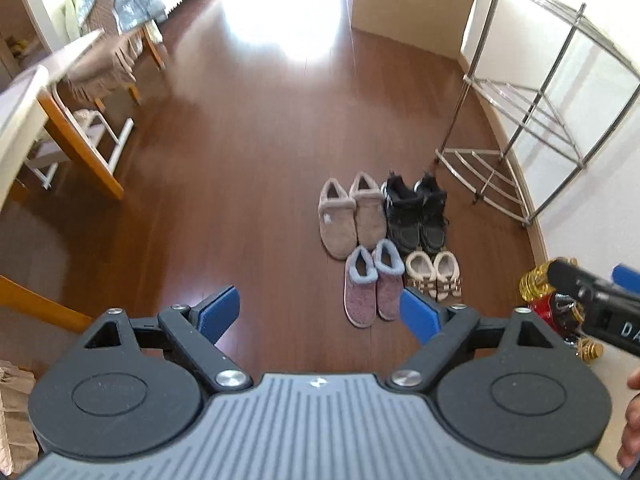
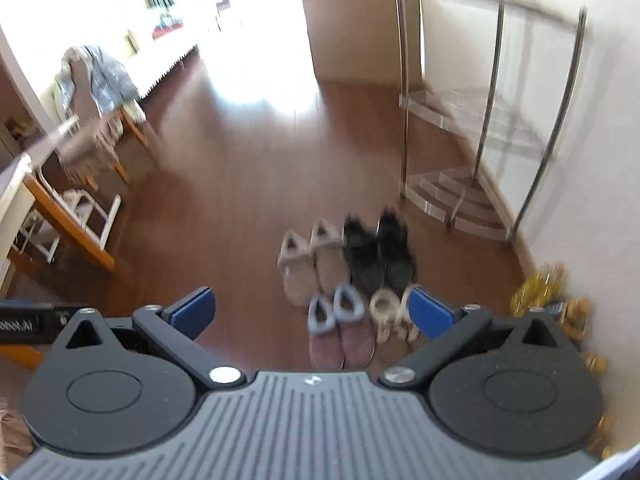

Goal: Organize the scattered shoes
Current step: 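Raise both grippers and move them over the grouped shoes by the rack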

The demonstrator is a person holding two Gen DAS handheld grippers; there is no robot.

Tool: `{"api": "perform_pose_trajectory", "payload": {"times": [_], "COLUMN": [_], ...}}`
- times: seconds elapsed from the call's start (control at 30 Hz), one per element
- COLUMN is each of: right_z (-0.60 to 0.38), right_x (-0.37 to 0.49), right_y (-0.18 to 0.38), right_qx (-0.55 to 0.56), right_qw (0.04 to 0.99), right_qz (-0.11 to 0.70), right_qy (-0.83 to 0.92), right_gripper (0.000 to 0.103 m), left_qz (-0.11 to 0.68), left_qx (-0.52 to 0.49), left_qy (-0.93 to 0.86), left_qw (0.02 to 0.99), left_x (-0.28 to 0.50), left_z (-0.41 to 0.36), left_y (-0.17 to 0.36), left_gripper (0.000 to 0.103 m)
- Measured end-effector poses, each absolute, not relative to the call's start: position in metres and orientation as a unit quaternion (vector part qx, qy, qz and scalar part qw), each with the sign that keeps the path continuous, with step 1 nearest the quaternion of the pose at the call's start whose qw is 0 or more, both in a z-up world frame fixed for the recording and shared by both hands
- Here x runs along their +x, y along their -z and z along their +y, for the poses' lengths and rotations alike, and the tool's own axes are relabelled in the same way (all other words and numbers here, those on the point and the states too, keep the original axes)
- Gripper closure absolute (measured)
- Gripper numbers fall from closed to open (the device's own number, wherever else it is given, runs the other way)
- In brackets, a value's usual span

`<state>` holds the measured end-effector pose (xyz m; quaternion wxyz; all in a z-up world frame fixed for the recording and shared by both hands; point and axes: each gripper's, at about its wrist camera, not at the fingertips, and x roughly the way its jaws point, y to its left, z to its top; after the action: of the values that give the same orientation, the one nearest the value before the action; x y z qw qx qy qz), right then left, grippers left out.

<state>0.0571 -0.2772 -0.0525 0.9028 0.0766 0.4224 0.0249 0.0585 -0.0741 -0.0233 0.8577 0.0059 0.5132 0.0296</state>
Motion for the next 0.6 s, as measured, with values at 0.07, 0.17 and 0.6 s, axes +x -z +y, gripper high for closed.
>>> {"api": "perform_pose_trajectory", "payload": {"times": [0.07, 0.17, 0.6], "right_z": [-0.281, -0.286, -0.375], "right_x": [0.046, 0.029, -0.067], "right_y": [0.042, 0.034, 0.013], "right_qx": [0.063, 0.046, -0.025], "right_qw": [0.911, 0.916, 0.923], "right_qz": [0.407, 0.397, 0.383], "right_qy": [-0.020, -0.018, -0.012], "right_gripper": [0.001, 0.001, 0.001], "left_qz": [0.502, 0.498, 0.507], "left_qx": [0.013, 0.015, 0.012], "left_qy": [-0.028, -0.027, -0.021], "left_qw": [0.864, 0.867, 0.861], "left_x": [0.049, 0.036, -0.019], "left_z": [-0.083, -0.100, -0.218], "left_y": [0.016, 0.011, 0.020], "left_gripper": [0.014, 0.014, 0.014]}}
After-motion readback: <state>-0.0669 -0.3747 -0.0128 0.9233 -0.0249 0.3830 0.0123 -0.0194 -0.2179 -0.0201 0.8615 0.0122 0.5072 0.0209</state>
